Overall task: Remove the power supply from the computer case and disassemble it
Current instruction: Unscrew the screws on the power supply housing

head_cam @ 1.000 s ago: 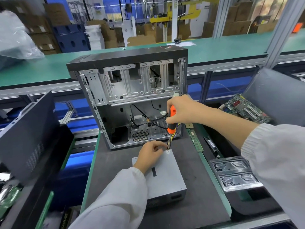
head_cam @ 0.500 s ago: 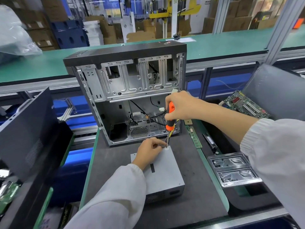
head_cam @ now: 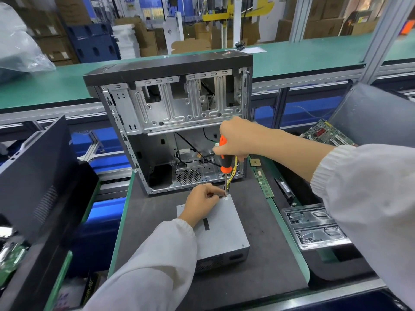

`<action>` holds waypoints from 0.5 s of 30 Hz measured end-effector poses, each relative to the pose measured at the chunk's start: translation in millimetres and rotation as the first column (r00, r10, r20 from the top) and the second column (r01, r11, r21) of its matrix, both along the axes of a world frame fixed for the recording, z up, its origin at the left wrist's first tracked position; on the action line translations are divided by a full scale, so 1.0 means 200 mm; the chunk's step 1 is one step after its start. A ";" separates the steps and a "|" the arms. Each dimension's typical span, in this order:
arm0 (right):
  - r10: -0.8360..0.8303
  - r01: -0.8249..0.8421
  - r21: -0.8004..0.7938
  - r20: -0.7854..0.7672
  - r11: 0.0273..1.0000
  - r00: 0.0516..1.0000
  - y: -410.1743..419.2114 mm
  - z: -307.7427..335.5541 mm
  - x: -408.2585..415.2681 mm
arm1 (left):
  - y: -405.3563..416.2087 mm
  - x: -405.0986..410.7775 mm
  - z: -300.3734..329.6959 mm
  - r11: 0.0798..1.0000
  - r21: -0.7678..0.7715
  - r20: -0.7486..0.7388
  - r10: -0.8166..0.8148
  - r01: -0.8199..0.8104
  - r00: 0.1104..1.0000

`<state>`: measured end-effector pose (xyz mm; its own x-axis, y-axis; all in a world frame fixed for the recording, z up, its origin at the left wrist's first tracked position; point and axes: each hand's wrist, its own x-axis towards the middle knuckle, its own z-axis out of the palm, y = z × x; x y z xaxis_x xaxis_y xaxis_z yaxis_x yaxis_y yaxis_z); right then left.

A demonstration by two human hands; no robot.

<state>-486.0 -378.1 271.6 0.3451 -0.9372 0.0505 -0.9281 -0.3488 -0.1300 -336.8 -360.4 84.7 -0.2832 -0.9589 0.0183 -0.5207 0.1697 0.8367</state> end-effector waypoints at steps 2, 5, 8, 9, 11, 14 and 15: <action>-0.021 0.019 -0.044 -0.028 0.999 0.999 0.00 0.00 0.00 | 0.00 0.00 0.00 1.000 -0.003 0.007 -0.003 0.003 1.000; -0.099 0.081 -0.148 -0.118 0.986 0.988 0.00 0.01 -0.01 | 0.00 0.00 0.00 1.000 -0.006 0.030 -0.003 0.003 1.000; -0.140 0.115 -0.146 -0.177 0.983 0.974 -0.01 0.02 -0.05 | 0.00 0.00 0.01 1.000 -0.018 0.055 -0.001 0.002 0.999; -0.105 0.085 -0.118 -0.181 0.989 0.978 -0.02 0.02 -0.05 | 0.00 -0.01 0.01 1.000 -0.021 0.058 -0.005 0.007 0.998; 0.007 -0.016 -0.047 -0.194 0.999 0.981 -0.03 0.03 -0.06 | 0.00 -0.01 0.01 1.000 -0.020 0.055 -0.014 0.015 0.998; 0.148 -0.138 0.059 -0.246 0.989 0.958 -0.03 0.08 -0.05 | 0.00 -0.01 0.02 1.000 -0.019 0.051 -0.023 0.024 0.998; 0.170 -0.151 0.096 -0.252 0.984 0.953 -0.03 0.09 -0.05 | 0.00 -0.01 0.02 1.000 -0.017 0.046 -0.024 0.025 0.999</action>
